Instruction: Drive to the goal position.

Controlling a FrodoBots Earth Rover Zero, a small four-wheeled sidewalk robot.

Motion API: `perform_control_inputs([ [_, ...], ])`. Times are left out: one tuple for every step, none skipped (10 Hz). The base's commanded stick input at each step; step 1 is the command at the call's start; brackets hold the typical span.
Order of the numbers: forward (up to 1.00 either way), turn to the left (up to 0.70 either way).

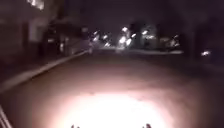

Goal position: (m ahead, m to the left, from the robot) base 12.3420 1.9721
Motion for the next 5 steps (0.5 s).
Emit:
perform_control_inputs([
  [1.00, 0.00],
  [1.00, 0.00],
  [1.00, 0.00],
  [1.00, 0.00],
  [1.00, 0.00],
])
